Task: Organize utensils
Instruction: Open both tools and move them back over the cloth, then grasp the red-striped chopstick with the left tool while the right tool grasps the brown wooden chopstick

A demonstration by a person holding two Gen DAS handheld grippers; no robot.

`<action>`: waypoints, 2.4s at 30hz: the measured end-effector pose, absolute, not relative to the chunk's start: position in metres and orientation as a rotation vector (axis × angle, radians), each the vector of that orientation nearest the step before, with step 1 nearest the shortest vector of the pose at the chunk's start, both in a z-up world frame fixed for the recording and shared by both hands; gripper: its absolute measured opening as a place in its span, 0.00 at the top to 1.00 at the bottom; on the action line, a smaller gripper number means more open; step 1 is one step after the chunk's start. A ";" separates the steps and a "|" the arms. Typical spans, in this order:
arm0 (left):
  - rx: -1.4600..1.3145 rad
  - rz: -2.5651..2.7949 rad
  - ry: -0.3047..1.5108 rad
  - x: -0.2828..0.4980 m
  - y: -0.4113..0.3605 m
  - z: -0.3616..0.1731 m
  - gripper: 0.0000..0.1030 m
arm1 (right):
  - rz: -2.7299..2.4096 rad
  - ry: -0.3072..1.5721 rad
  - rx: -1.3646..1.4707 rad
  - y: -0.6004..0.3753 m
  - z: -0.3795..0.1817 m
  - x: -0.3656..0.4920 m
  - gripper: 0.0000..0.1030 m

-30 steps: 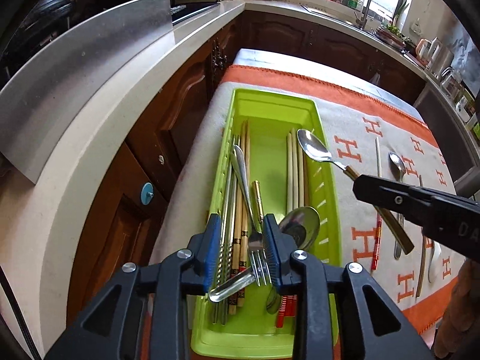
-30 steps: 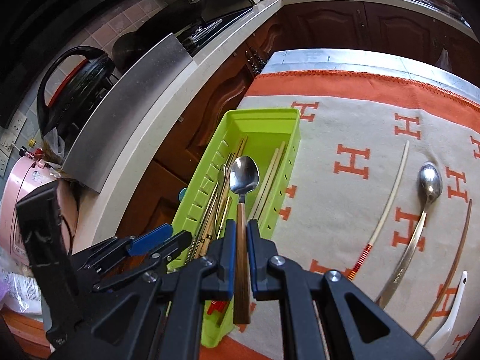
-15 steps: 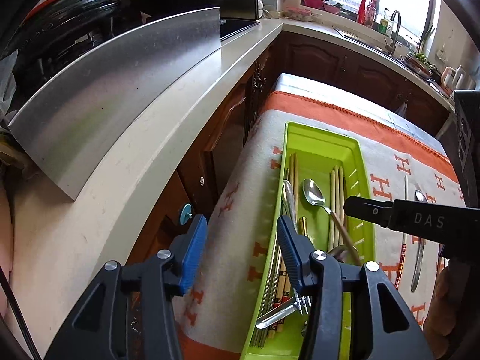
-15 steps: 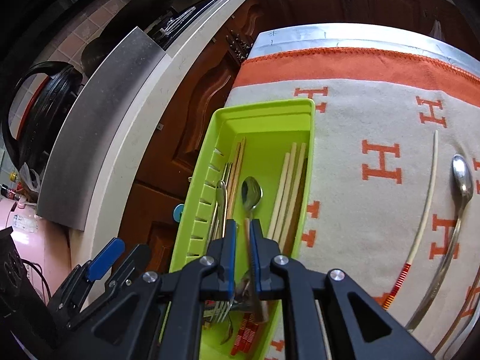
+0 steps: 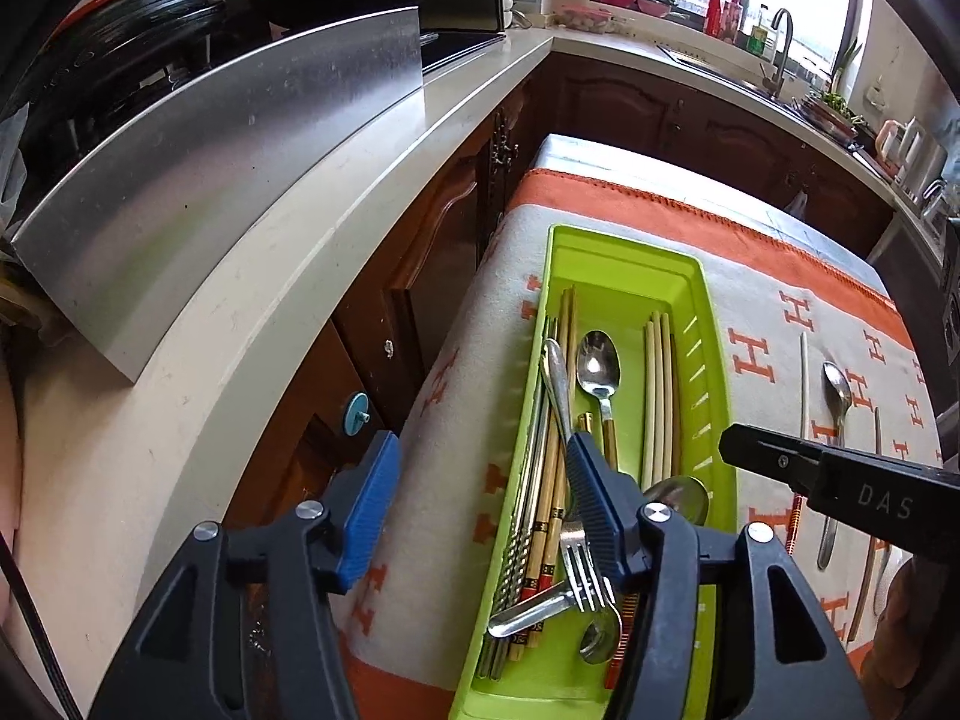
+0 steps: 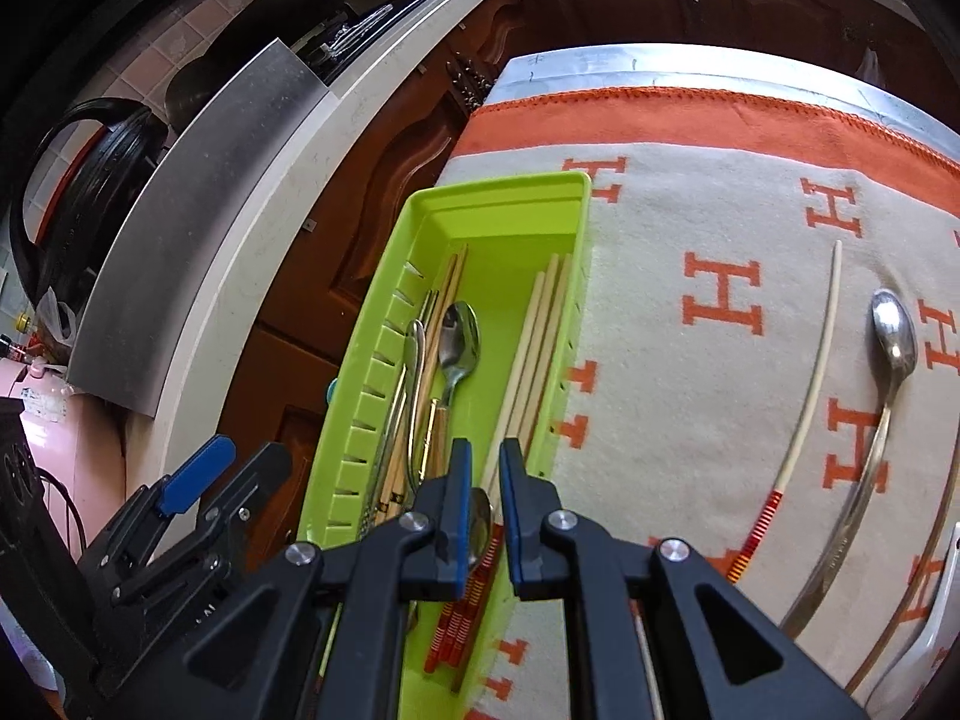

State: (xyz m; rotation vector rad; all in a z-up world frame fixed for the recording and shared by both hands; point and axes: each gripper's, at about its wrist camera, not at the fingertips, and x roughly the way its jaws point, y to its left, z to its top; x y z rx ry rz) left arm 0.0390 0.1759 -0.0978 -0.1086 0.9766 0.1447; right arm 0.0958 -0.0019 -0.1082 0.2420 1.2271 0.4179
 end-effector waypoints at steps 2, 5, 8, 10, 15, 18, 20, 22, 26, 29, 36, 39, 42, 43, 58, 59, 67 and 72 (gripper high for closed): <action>-0.102 0.140 0.973 0.037 0.170 -0.095 0.42 | 0.408 1.227 0.250 -0.011 -0.108 0.090 0.90; -0.094 0.126 0.973 0.034 0.162 -0.091 0.40 | 0.398 1.216 0.250 -0.024 -0.105 0.082 0.90; -0.079 0.105 0.966 0.029 0.149 -0.086 0.36 | 0.395 1.206 0.255 -0.039 -0.102 0.072 0.90; -0.063 0.087 0.961 0.025 0.138 -0.083 0.35 | 0.391 1.195 0.259 -0.050 -0.100 0.066 0.90; -0.010 0.032 0.957 0.019 0.106 -0.075 0.35 | 0.367 1.162 0.270 -0.080 -0.095 0.052 0.90; 0.018 -0.006 0.955 0.017 0.083 -0.071 0.34 | 0.355 1.138 0.280 -0.099 -0.091 0.044 0.89; 0.043 -0.031 0.955 0.016 0.067 -0.070 0.34 | 0.342 1.125 0.295 -0.115 -0.090 0.039 0.89; 0.070 -0.052 0.957 0.017 0.050 -0.070 0.34 | 0.334 1.114 0.311 -0.128 -0.089 0.035 0.89; 0.090 -0.092 0.980 0.022 0.022 -0.074 0.34 | 0.309 1.097 0.358 -0.158 -0.090 0.030 0.89; 0.108 -0.114 0.996 0.026 0.003 -0.079 0.34 | 0.285 1.083 0.394 -0.179 -0.093 0.027 0.89; 0.142 -0.173 1.028 0.041 -0.034 -0.091 0.34 | 0.231 1.075 0.453 -0.219 -0.104 0.029 0.89; 0.173 -0.174 1.029 0.052 -0.050 -0.097 0.34 | 0.203 1.076 0.474 -0.235 -0.110 0.033 0.89; 0.186 -0.174 1.046 0.064 -0.059 -0.106 0.34 | 0.173 1.083 0.479 -0.249 -0.116 0.039 0.89; 0.187 -0.173 1.056 0.069 -0.061 -0.111 0.34 | 0.165 1.084 0.479 -0.252 -0.119 0.042 0.89; 0.127 -0.192 1.211 0.095 -0.055 -0.171 0.33 | 0.128 1.150 0.444 -0.259 -0.147 0.061 0.89; 0.121 -0.194 1.194 0.093 -0.054 -0.171 0.33 | 0.126 1.150 0.440 -0.258 -0.148 0.061 0.89; 0.119 -0.203 1.129 0.084 -0.050 -0.173 0.35 | 0.104 1.146 0.410 -0.247 -0.154 0.051 0.89; 0.115 -0.220 1.085 0.077 -0.051 -0.171 0.62 | 0.088 1.119 0.393 -0.242 -0.153 0.043 0.87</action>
